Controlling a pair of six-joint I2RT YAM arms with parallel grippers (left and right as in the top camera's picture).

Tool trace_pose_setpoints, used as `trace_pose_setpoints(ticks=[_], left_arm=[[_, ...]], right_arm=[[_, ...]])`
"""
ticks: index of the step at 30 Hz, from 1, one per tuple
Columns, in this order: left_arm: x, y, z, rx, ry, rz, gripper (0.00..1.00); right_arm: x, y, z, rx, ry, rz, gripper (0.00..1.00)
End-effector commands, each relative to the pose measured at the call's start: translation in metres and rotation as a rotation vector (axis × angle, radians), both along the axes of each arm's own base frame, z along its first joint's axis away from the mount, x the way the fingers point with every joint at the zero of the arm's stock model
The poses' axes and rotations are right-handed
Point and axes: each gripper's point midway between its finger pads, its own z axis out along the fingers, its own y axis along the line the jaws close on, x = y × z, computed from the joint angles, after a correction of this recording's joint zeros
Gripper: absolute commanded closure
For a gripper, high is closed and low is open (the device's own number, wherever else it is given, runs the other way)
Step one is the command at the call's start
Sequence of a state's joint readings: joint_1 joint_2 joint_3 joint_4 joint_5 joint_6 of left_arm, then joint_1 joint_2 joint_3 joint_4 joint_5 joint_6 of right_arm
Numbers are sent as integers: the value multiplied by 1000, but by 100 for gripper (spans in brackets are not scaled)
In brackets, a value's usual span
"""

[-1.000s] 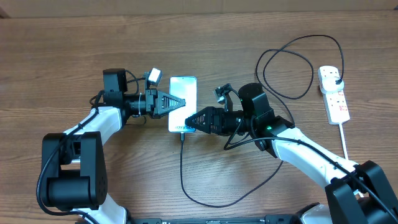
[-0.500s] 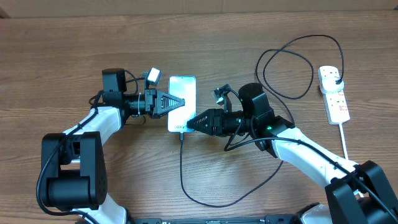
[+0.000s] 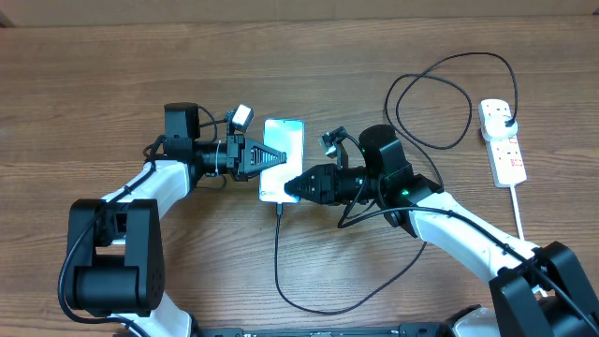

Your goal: Plug charger to phone and switch on socket

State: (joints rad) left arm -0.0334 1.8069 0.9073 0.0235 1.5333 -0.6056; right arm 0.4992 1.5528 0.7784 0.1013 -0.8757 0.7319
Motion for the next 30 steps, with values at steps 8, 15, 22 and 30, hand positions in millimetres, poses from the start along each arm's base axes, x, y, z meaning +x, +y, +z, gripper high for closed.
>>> trace_pose_setpoints(ticks=[8, 15, 22, 30], left_arm=[[-6, -2, 4, -35, 38, -37, 92], [-6, -2, 4, -35, 38, -36, 92], [-6, -2, 4, -34, 38, -36, 92], [-6, -2, 4, -34, 37, -36, 92]], right_arm=[[4, 4, 16, 28, -62, 0, 78], [1, 7, 23, 59, -76, 29, 84], [1, 7, 23, 59, -76, 29, 85], [2, 7, 26, 68, -89, 33, 92]])
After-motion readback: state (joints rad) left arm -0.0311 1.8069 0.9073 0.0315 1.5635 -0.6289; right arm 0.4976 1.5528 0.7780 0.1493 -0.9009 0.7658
